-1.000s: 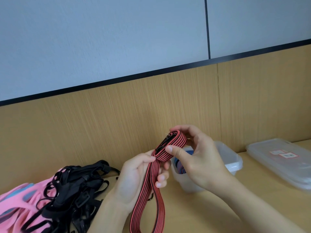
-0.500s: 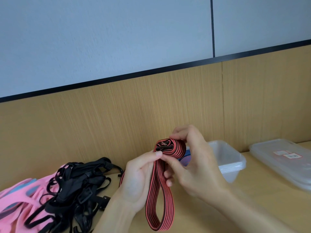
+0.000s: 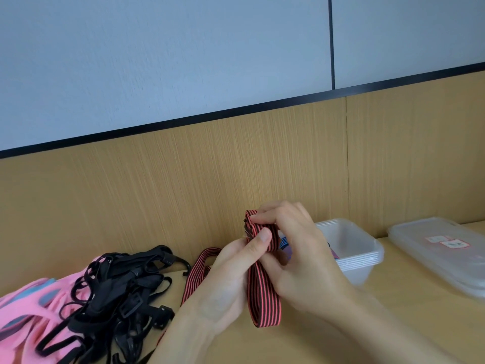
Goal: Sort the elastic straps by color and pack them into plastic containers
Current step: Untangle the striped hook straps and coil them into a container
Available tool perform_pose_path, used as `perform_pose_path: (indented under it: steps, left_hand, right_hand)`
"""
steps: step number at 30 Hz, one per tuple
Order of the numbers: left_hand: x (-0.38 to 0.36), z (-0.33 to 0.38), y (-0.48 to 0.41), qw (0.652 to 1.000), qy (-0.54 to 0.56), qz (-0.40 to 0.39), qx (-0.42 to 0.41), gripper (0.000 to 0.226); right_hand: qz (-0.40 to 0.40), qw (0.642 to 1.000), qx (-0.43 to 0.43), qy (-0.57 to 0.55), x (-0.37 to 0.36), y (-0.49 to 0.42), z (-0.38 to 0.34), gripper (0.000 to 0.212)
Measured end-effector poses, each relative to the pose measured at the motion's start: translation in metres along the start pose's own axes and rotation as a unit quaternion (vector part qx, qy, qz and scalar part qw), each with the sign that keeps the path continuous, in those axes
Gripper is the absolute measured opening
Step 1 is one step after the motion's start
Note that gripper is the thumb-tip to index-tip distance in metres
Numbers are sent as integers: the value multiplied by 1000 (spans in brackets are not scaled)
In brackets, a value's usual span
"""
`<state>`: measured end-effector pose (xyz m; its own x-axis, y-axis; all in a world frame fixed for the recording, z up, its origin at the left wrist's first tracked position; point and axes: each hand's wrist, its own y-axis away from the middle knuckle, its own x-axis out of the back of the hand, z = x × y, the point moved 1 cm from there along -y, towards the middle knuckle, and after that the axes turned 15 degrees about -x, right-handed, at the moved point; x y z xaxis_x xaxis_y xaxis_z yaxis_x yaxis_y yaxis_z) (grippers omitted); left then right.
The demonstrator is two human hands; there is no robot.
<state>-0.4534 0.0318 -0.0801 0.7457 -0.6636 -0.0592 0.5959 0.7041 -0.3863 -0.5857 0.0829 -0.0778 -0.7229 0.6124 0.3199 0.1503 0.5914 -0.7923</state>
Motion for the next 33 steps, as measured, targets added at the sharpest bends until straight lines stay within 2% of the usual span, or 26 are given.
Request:
perform_pose_path:
  steps: [3,6,7,9,11,13,16,18,24,28,31,33]
  left_hand:
    - [6,-2,-3,1000,6,31,1,52]
    - [10,-2,-6,999,12,46,2,22]
    - [9,1,-7,999,19,44,2,20]
    - [5,5,-5,998,57,36,4,34]
    - [0,8,-1,995,101,10,0,32]
    - [-4,12,5,991,135,-13,-1,42]
    - [-3,9,7,989,145,-18,6,36]
    - [-3,10,7,991,136,-15,7,37]
    - [2,10,1,992,129,10,-13,68]
    - [2,10,0,984,173,21,-23,67]
    - [3,14,1,969,243,11,-45,84]
    - [3,16,0,970,239,2,-53,92]
  right_hand:
    - [-40,999,-3,-27,3,1,-4,41]
    - [-64,995,-22,-68,7,2,-6,40]
    - [-62,994,-33,-78,8,2,-6,40]
    - [-53,993,-65,-80,10,1,-5,46]
    - [-59,988,-117,-84,10,1,-2,57]
    - [-93,977,-162,-107,9,1,1,66]
    - [-148,958,-203,-140,6,1,4,64]
    - [-137,961,-202,-133,6,-1,4,58]
    - [-92,976,-170,-105,6,1,4,56]
    - [-50,993,-104,-26,5,1,3,57]
    - [-40,994,-105,-12,4,1,4,49]
    - [-33,993,-112,-21,3,0,4,47]
